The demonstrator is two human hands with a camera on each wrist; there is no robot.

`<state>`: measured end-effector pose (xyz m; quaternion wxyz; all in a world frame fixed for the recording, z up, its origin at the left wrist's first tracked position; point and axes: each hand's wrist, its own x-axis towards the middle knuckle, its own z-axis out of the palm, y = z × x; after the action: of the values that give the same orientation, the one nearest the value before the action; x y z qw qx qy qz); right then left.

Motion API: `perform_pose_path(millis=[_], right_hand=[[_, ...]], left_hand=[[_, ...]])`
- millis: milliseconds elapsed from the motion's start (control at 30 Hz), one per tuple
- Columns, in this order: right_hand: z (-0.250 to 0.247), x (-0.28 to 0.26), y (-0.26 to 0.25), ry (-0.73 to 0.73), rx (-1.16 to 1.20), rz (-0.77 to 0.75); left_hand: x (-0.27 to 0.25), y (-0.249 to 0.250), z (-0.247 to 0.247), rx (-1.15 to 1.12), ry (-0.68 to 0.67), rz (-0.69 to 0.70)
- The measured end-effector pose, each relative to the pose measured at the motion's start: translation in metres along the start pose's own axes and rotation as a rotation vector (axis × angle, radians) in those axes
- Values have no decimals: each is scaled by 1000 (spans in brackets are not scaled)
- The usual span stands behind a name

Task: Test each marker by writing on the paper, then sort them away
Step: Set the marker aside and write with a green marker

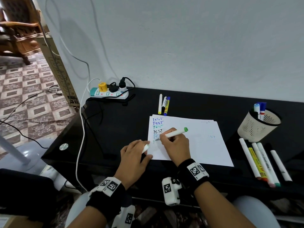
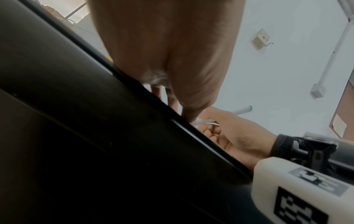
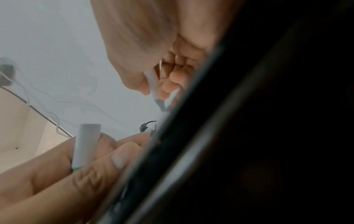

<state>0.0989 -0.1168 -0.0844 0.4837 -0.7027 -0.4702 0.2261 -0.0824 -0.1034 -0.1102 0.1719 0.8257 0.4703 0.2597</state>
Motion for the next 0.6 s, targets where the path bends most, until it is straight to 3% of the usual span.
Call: perform_pose_path(millis=[600], right_hand=[[-2,-2,-2,74,3,2]], left_hand=[[-1,0,0,-21,12,-2]])
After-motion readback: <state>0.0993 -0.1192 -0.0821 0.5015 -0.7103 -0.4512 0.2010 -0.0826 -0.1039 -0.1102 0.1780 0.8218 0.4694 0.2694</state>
